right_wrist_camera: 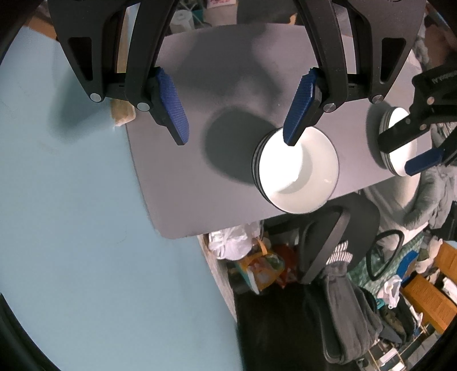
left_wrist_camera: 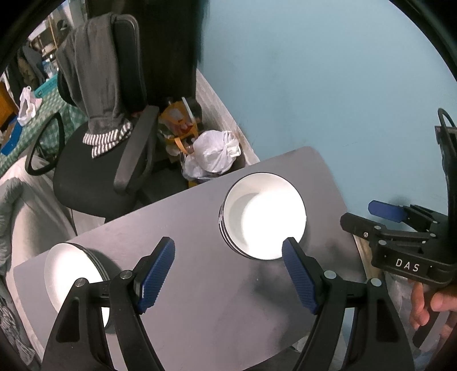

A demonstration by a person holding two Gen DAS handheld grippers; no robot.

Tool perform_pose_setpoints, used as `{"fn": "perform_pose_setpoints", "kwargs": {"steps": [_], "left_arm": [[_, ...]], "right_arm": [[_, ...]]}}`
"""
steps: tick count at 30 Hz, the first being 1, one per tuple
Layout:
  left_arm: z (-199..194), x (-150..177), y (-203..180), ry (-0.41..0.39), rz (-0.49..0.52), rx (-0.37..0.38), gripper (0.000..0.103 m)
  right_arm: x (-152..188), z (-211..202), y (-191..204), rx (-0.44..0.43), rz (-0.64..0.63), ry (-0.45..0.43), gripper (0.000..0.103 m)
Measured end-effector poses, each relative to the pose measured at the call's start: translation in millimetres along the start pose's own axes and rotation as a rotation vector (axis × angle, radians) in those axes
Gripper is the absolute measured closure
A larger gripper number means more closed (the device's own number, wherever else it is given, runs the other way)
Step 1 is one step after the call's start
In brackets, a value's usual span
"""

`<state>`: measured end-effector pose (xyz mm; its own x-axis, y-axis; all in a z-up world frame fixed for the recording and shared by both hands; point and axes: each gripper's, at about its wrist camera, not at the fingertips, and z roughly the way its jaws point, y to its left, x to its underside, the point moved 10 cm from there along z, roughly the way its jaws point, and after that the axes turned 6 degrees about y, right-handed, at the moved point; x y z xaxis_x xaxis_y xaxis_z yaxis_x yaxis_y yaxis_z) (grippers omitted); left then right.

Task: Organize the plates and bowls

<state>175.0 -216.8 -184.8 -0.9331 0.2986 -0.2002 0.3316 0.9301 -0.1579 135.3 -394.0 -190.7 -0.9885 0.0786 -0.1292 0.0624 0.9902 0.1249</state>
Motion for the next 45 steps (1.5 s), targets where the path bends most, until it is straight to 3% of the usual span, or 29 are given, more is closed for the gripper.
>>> {"fn": "perform_pose_setpoints", "kwargs": {"steps": [18,35,40,45], "left_arm": [[86,-11,17,0.167,-0.054,-0.028,0.024],[129,-12,16,0.277,-0.128,0.065,0.024],[136,-10,15,0.308,-0.137,0.072,0.041],[137,-9,13,0.321,-0.159,0.111,0.047]], "right_arm": [[-16,74,4,-0.142,-0.015,0.153,0.035],[-26,106,9,-0.232,-0.004,0.235,0.035],[-26,108,9,-0.229,-0.008,0.249,0.035],[-24,113,10,-0.214,-0.027,0.279,0.037]]}}
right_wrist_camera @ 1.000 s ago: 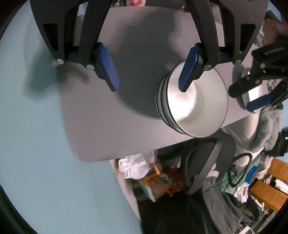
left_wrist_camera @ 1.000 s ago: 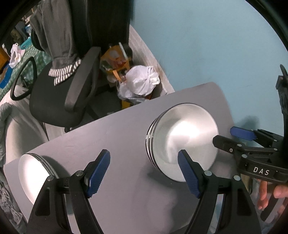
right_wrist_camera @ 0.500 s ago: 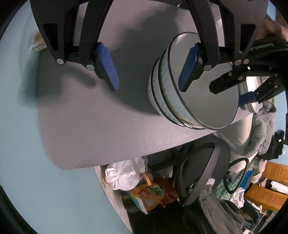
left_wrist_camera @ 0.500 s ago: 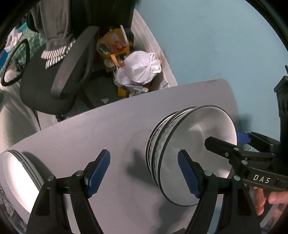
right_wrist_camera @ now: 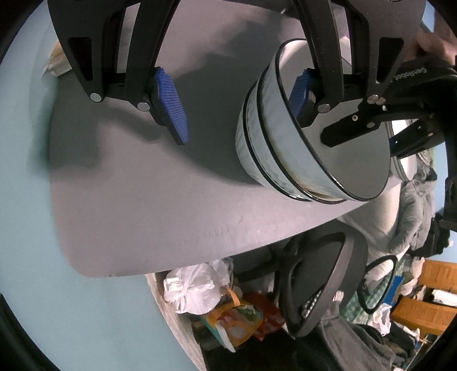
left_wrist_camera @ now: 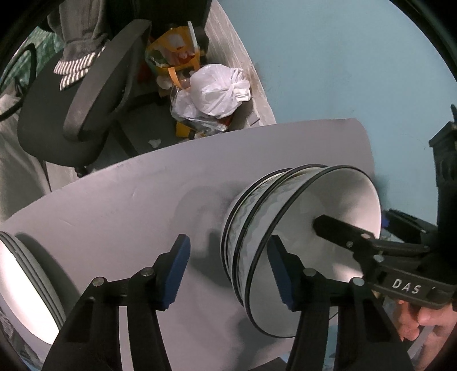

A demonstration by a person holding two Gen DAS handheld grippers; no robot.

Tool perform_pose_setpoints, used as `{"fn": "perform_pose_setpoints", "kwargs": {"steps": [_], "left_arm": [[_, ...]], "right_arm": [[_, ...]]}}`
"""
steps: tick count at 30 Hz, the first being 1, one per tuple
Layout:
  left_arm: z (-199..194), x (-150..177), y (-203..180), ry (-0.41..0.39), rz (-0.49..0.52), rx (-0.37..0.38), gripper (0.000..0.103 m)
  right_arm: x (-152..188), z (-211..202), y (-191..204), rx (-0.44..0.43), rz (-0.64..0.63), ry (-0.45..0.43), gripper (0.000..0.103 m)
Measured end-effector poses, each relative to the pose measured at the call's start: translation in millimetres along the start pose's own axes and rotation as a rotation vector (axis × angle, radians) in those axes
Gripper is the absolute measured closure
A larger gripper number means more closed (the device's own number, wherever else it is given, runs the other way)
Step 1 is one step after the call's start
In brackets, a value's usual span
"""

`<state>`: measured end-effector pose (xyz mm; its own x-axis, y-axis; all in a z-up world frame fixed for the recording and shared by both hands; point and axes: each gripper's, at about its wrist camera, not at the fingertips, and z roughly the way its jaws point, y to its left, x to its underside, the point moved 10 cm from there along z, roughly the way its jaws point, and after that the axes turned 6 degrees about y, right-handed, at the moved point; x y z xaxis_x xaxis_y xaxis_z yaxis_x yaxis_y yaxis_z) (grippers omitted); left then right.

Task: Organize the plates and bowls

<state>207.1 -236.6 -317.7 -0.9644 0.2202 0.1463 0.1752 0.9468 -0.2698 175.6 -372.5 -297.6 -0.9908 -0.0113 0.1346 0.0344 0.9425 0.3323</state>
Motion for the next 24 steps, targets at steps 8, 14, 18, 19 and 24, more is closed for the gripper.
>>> {"fn": "perform_pose_setpoints", "kwargs": {"steps": [8,14,18,19,24], "left_arm": [[0,3,-9,0.023,-0.002,0.068,0.067],[-1,3,-8,0.030,0.004,0.083,0.068],[-2,5,-8,0.036,0.007,0.099,0.068],[-1,4,-7,0.036,0.005,0.105,0.069],[-1,5,-6,0.033,0.000,0.119,0.069]], "right_arm": [[-1,3,7,-0.063,0.002,0.042,0.059],[0,6,10,-0.119,0.023,0.076,0.070],[0,7,13,-0.135,0.031,0.087,0.073],[0,7,14,-0.136,0.033,0.087,0.073],[1,8,14,-0.133,0.038,0.078,0.073]]}}
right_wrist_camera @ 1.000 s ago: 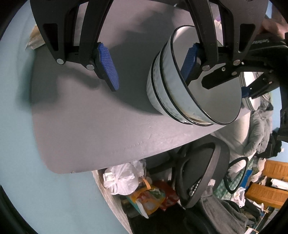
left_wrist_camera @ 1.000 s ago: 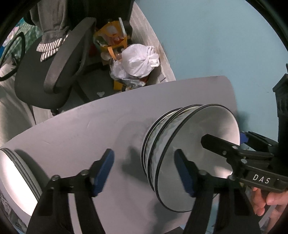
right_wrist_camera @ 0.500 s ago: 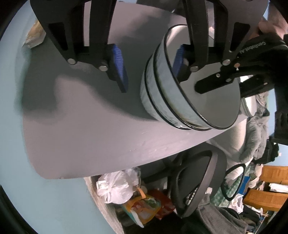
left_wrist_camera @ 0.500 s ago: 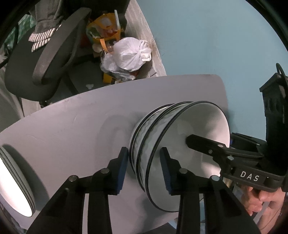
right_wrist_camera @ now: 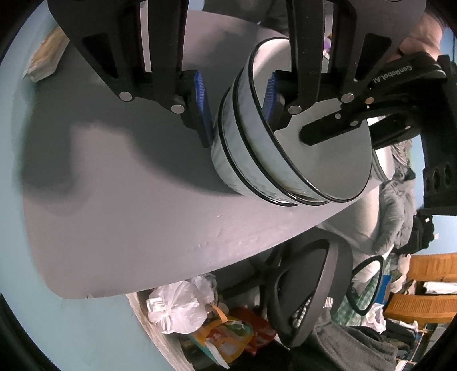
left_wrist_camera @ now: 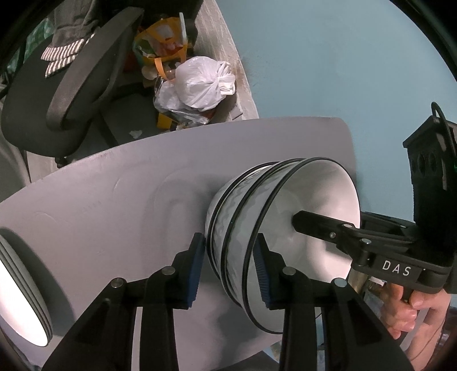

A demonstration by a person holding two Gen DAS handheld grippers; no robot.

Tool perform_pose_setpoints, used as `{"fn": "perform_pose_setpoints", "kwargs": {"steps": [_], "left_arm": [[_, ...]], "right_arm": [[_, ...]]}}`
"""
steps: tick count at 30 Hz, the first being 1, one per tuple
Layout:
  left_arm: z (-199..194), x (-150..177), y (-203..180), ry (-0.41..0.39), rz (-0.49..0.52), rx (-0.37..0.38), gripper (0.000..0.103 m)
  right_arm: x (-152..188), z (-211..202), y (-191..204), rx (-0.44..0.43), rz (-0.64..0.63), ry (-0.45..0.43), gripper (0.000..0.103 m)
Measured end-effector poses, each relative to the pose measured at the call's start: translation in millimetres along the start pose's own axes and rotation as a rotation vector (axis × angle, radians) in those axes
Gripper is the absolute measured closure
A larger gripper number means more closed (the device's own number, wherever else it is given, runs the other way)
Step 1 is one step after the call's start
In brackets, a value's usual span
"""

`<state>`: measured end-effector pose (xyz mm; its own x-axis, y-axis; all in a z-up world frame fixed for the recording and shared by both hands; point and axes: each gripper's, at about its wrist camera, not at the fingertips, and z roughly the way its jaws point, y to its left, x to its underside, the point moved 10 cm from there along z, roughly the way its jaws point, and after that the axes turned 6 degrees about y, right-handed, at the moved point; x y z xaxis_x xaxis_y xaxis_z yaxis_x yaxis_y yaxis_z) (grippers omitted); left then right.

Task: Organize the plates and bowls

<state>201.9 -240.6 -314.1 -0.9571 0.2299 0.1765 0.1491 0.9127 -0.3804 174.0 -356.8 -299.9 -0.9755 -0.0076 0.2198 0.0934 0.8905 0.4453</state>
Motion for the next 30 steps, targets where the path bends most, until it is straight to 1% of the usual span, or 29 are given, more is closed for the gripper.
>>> {"fn": "perform_pose_setpoints", "kwargs": {"steps": [4,8,11,13,16,18,21,24,30], "left_arm": [[-0.9,-0.2,0.4,-0.017,-0.014,-0.004,0.070],[-2.1,1.3,0.2,-0.032,-0.011,-0.010,0.071],[-2.3,1.6,0.6,-0.034,-0.011,-0.014,0.072],[-3.4,2.3,-0.7,-0.038,0.008,-0.034,0.074],[-4.7,2.3,-1.4,-0.043,0.028,-0.058,0.077],[-5.1,2.7,-0.2,-0.042,0.028,-0.060,0.079],[-5.4,1.3,1.8,-0.041,0.021,-0.054,0.079],[-6.5,0.9,3.5,-0.045,0.037,-0.082,0.080],[-7.1,4.7,7.1,-0.033,0.018,-0.076,0.081]], "right_arm": [[-0.2,-1.4,-0.1,0.035,-0.012,-0.010,0.075],[0.4,-2.9,1.0,0.069,-0.023,-0.032,0.076],[0.7,-4.9,-0.1,0.090,-0.020,-0.050,0.080],[0.6,-5.7,-0.1,0.103,-0.021,-0.060,0.084],[0.2,-7.0,-1.7,0.109,-0.009,-0.078,0.086],[0.1,-7.2,-2.1,0.109,-0.008,-0.082,0.086],[1.0,-6.8,-2.0,0.111,-0.004,-0.081,0.086],[3.0,-5.1,-0.1,0.119,-0.002,-0.072,0.086],[7.4,-2.0,4.8,0.104,0.011,-0.070,0.086]]}}
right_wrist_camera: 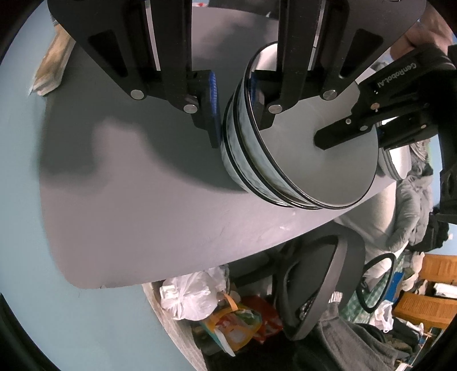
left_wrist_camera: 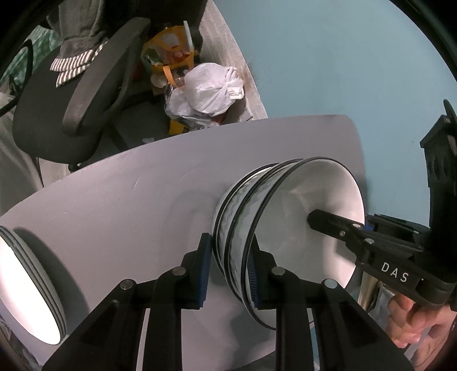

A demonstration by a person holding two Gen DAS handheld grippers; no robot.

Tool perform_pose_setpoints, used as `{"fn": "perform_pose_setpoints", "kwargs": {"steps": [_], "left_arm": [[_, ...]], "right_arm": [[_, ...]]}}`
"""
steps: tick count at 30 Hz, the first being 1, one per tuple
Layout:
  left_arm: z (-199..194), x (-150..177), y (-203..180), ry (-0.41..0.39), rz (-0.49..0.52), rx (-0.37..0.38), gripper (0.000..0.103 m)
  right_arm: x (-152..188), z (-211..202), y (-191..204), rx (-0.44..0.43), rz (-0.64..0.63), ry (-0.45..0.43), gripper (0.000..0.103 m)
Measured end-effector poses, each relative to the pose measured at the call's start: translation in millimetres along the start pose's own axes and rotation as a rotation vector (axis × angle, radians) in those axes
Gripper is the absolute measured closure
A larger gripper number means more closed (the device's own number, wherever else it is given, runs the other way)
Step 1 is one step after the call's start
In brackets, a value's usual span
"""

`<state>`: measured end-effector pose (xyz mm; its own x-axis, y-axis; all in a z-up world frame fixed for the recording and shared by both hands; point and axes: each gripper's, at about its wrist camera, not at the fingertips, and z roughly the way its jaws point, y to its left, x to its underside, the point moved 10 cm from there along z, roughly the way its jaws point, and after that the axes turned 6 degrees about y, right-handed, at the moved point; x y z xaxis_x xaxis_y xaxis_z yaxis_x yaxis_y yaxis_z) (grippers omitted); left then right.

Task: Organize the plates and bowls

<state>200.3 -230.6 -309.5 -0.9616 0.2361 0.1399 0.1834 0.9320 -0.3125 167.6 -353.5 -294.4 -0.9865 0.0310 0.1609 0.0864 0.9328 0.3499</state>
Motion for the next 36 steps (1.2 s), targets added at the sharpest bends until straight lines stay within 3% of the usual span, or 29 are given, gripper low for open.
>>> {"fn": "perform_pose_setpoints", "kwargs": {"steps": [19,36], "left_arm": [[-22,18,37,-0.027,-0.061,0.008,0.081],[-72,69,115,-0.125,-0.200,0.007,0.081]], "right_arm": [[8,8,42,0.001,-0.055,0.030,0.087],[12,23,138,0.023,-0.222,0.048,0.087]]}}
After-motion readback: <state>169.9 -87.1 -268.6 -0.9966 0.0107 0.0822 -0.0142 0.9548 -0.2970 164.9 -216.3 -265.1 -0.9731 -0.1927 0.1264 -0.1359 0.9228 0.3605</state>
